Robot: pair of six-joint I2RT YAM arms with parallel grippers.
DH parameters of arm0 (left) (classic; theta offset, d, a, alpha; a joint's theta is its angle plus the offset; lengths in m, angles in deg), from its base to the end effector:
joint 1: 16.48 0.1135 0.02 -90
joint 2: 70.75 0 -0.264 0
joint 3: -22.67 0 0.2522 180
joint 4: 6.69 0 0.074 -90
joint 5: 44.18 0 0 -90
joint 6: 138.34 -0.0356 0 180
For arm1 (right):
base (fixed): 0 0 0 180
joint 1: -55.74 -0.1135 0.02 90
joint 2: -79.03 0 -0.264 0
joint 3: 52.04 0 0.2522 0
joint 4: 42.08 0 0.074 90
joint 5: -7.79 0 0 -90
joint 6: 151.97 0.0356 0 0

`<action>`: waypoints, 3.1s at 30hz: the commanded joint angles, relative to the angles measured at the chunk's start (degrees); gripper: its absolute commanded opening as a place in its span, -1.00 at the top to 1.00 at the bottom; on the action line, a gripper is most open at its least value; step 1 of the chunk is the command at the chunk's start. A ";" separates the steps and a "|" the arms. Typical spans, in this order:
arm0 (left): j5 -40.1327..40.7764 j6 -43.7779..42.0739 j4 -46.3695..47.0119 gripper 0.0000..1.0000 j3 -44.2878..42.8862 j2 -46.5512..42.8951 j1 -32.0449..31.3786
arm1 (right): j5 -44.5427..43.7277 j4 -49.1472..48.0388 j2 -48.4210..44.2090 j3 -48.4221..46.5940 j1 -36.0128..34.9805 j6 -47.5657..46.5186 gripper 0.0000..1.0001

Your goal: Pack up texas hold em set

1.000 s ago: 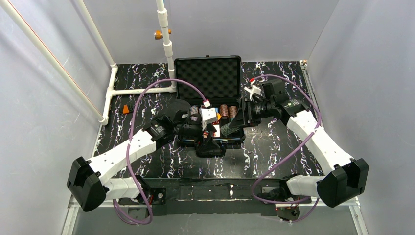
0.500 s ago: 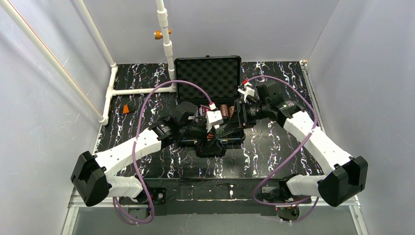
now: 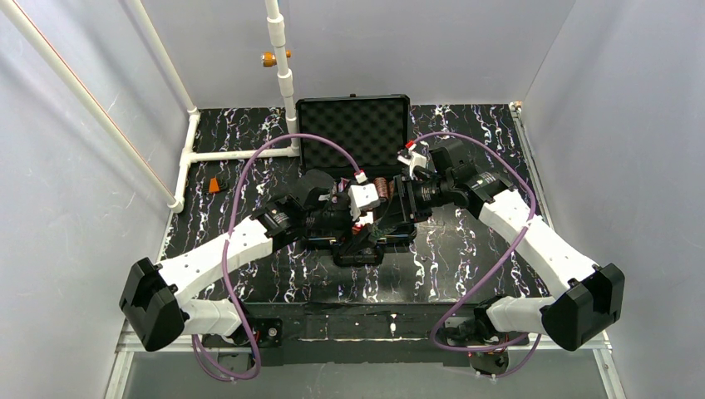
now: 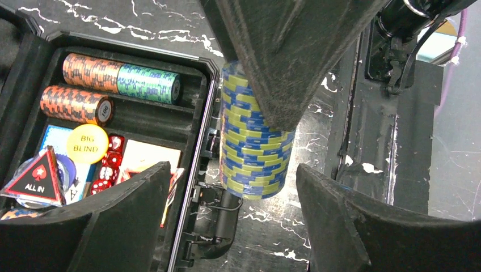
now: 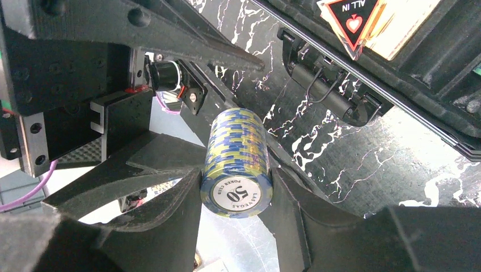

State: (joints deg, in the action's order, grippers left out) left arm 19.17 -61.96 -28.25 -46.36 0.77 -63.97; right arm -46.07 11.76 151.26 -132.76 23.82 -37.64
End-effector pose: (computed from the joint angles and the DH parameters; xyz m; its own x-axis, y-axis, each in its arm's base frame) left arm 0.1807 -0.2208 0.3098 -0.0473 0.3631 -0.9306 0.9742 0.2228 0.0374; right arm 0.2105 0.1559 0.3290 -0.8711 -0.1506 -0.4675 -0.4608 0.5799 0.6718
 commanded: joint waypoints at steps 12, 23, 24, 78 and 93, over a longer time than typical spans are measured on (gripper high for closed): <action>-6.48 2.98 2.61 -0.27 -3.51 2.40 -0.59 | 3.21 -3.89 -0.38 -0.79 -1.21 0.83 0.82; -7.68 4.20 4.28 0.49 -3.18 3.56 -1.03 | 2.66 -4.22 0.36 -0.80 -1.54 1.15 0.82; -7.70 4.37 4.30 0.63 -3.07 3.62 -1.09 | 2.57 -4.22 0.37 -0.88 -1.56 1.22 0.82; 49.94 59.71 -18.53 1.00 -24.54 32.36 -8.93 | -68.18 9.88 -11.27 -3.62 -1.19 14.59 -0.97; 52.06 60.95 -22.62 1.00 -30.51 36.27 -9.49 | -68.49 9.10 -13.29 -2.41 -1.21 14.51 -0.97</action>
State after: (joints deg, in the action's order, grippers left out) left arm 67.89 -1.81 -50.26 -73.22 37.62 -73.24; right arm -113.17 22.18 138.95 -136.06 22.40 -23.69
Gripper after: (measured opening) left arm 0.421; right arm 0.983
